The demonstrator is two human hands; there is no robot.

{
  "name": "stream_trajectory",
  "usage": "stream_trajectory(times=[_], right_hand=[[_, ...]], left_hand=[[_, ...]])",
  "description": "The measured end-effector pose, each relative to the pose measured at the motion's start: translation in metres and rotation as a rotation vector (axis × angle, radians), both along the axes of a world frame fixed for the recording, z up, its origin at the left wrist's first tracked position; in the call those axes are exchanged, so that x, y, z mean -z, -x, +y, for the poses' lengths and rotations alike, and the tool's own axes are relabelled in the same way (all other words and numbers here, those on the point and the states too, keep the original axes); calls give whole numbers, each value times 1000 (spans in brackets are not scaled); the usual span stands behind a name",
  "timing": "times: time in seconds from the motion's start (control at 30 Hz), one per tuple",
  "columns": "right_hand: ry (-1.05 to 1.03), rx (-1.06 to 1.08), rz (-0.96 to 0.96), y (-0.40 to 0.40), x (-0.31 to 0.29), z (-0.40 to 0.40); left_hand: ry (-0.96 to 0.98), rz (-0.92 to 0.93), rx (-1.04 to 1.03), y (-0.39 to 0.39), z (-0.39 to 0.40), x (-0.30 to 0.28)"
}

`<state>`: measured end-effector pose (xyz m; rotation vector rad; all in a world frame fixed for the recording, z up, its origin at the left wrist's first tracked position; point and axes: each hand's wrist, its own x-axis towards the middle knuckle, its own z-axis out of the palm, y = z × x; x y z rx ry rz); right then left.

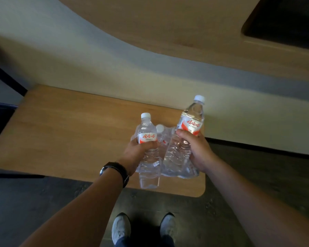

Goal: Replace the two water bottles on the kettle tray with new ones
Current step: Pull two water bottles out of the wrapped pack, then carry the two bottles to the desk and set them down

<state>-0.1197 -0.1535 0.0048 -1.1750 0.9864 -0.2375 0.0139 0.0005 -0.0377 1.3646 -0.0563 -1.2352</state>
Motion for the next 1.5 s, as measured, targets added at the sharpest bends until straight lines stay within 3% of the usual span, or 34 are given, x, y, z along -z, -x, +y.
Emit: stream_trajectory(times=[0.23,0.53,0.73,1.0,1.23,1.5], right_hand=[[-7,-185,113,7,-15,10],[14,-505,32,-22,-73,93],[21,-765,8,-73,-125,215],[8,-957,-37,-145,-187,417],[-2,-1141,-127,-217,-226,575],[-45,-1377,-278,-333,-243,728]], left_hand=[[-27,22,-107,14,25,-14],[72,68,-298,29,141,-94],[118,-60,-446,5,269,-162],[78,-140,-638,-38,483,-221],[65,-168,-788,-76,640,-244],[75,-252,-890,-164,769,-251]])
